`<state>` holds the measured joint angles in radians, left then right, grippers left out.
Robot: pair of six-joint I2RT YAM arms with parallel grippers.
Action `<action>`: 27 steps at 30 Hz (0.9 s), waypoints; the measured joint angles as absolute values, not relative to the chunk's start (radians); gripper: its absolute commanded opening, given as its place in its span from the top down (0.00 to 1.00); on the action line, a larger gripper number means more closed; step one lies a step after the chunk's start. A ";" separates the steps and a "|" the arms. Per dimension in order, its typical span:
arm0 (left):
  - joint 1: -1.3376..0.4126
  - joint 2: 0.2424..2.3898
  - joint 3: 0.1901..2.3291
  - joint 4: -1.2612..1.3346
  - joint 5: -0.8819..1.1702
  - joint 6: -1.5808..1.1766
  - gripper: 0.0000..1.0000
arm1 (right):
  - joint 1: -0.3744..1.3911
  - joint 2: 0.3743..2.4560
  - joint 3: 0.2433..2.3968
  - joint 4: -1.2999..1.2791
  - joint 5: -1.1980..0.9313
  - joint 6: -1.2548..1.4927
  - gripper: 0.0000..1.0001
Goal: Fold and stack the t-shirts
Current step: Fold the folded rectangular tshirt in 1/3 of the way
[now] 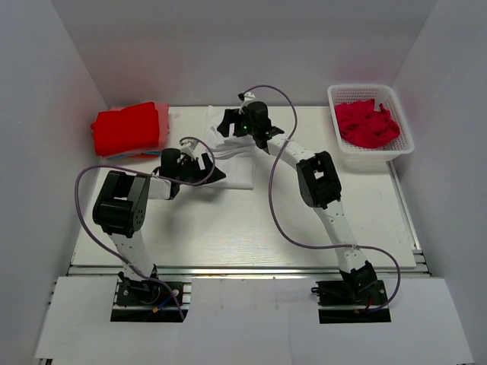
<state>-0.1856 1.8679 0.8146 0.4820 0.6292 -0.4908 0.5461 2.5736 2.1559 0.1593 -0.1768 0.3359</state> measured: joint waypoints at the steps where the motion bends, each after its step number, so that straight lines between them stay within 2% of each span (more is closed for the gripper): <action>1: -0.186 1.855 0.809 0.466 0.624 -0.485 0.08 | 0.537 2.592 2.174 0.159 -0.176 0.343 0.10; 6: -0.186 1.793 0.786 0.397 0.612 -0.456 0.07 | 0.501 2.547 2.085 0.145 -0.194 0.247 0.10; 11: -0.199 1.686 0.748 0.341 0.590 -0.422 0.04 | 0.522 2.370 1.928 0.046 -0.235 -0.061 0.10; 16: -0.207 1.594 0.706 0.345 0.567 -0.399 0.03 | 0.591 2.245 1.882 0.016 -0.227 -0.324 0.10; 27: -0.219 1.665 0.679 0.509 0.607 -0.336 0.03 | 0.693 2.265 1.856 -0.096 -0.156 -0.652 0.10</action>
<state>-0.2192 1.6653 0.6792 0.5087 0.6071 -0.3359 0.6930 2.2654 1.8565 -0.0956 -0.1558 -0.6521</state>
